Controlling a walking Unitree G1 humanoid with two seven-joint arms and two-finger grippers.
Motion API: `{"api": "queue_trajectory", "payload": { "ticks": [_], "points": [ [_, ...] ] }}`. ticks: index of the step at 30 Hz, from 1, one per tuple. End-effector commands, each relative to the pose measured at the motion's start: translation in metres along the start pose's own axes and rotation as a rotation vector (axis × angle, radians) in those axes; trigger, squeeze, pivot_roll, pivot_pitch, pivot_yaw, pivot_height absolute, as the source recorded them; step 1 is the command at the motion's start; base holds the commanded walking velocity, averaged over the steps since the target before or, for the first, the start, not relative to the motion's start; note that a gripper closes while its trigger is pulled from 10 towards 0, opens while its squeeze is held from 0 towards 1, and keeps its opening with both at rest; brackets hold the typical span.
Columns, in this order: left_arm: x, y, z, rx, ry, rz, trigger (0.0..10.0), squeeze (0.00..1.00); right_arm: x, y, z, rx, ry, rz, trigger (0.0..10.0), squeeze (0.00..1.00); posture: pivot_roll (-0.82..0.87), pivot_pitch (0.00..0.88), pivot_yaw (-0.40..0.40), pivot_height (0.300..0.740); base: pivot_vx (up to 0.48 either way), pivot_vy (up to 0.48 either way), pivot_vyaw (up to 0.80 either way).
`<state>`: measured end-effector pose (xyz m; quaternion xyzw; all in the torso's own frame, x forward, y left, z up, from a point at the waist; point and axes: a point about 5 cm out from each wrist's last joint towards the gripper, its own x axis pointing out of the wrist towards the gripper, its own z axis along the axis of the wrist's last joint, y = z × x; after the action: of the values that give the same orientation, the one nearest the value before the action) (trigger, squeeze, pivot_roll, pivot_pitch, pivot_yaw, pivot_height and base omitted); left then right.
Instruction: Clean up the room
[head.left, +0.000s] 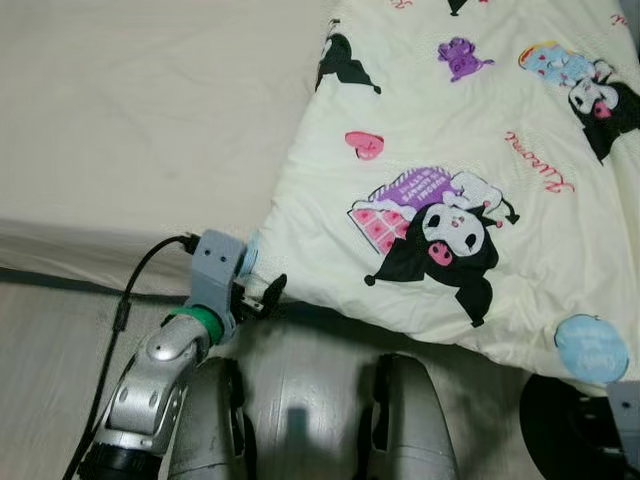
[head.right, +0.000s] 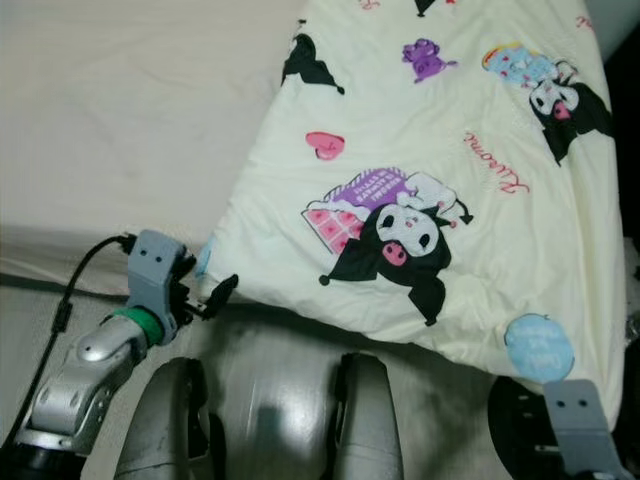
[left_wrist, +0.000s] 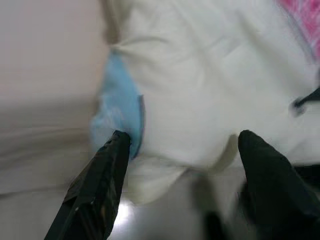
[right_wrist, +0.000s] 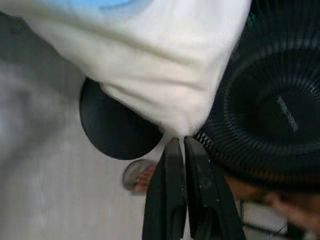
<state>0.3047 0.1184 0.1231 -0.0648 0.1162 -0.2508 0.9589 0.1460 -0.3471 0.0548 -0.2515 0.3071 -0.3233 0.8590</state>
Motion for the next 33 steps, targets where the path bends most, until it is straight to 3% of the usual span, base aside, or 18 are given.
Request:
{"api": "queue_trajectory", "payload": {
  "ticks": [1,3,4,5,7,10,14,15,16,17,24,30,33],
  "points": [
    [0.011,-0.001,-0.013,0.007,0.067,0.006,10.0,0.0,-0.002,-0.014,-0.013,0.058,0.078,-0.099,10.0,0.0,-0.08,0.254,0.07,0.596,0.0,0.0,0.0],
    [0.011,-0.001,-0.013,0.007,0.067,0.006,10.0,0.0,-0.002,-0.014,-0.013,0.058,0.078,-0.099,10.0,0.0,-0.08,0.254,0.07,0.596,0.0,0.0,0.0],
    [0.019,-0.001,-0.016,0.078,0.098,0.034,10.0,0.0,-0.003,-0.019,-0.014,0.099,0.096,-0.141,10.0,0.0,-0.08,0.253,0.07,0.596,0.0,0.0,0.0],
    [0.019,-0.001,-0.016,0.078,0.098,0.034,10.0,0.0,-0.003,-0.019,-0.014,0.099,0.096,-0.141,10.0,0.0,-0.08,0.253,0.07,0.596,0.0,0.0,0.0],
    [0.034,0.006,-0.015,0.161,0.107,0.122,10.0,0.0,-0.007,-0.039,-0.029,0.223,0.177,-0.261,10.0,0.0,-0.1,0.249,0.081,0.596,0.0,0.0,0.0],
    [0.034,0.008,-0.014,0.171,0.103,0.13,10.0,0.0,-0.009,-0.039,-0.032,0.219,0.188,-0.266,10.0,0.0,-0.1,0.249,0.088,0.596,0.0,0.0,0.0],
    [0.032,0.012,-0.014,0.189,0.124,0.138,10.0,0.0,-0.006,-0.032,-0.017,0.195,0.124,-0.245,10.0,0.0,-0.1,0.249,0.091,0.596,0.0,0.0,0.0],
    [0.032,0.013,-0.015,0.189,0.127,0.146,9.3,0.0,-0.006,-0.029,-0.012,0.19,0.105,-0.233,10.0,0.0,-0.09,0.247,0.092,0.596,0.0,0.0,0.0],
    [0.031,0.015,-0.015,0.191,0.131,0.156,9.3,0.0,-0.005,-0.026,-0.007,0.193,0.086,-0.221,10.0,0.0,-0.09,0.247,0.092,0.596,0.0,0.0,0.0],
    [0.03,0.018,-0.018,0.202,0.144,0.161,0.2,0.0,-0.004,-0.021,-0.002,0.188,0.069,-0.206,10.0,0.0,-0.09,0.247,0.092,0.596,0.0,0.0,0.0],
    [0.025,0.021,-0.028,0.243,0.191,0.146,0.0,0.0,0.001,-0.009,0.014,0.185,0.026,-0.158,10.0,0.0,-0.08,0.246,0.093,0.596,0.0,0.0,0.0],
    [0.013,0.011,-0.052,0.188,0.335,0.015,0.0,0.0,0.006,0.037,0.061,0.151,-0.13,0.014,10.0,0.0,-0.06,0.237,0.096,0.596,0.0,0.0,0.0],
    [0.011,0.007,-0.054,0.176,0.347,-0.008,0.0,0.0,0.004,0.049,0.073,0.153,-0.18,0.063,10.0,0.0,-0.05,0.235,0.097,0.596,0.0,0.0,0.0]
  ]
}}
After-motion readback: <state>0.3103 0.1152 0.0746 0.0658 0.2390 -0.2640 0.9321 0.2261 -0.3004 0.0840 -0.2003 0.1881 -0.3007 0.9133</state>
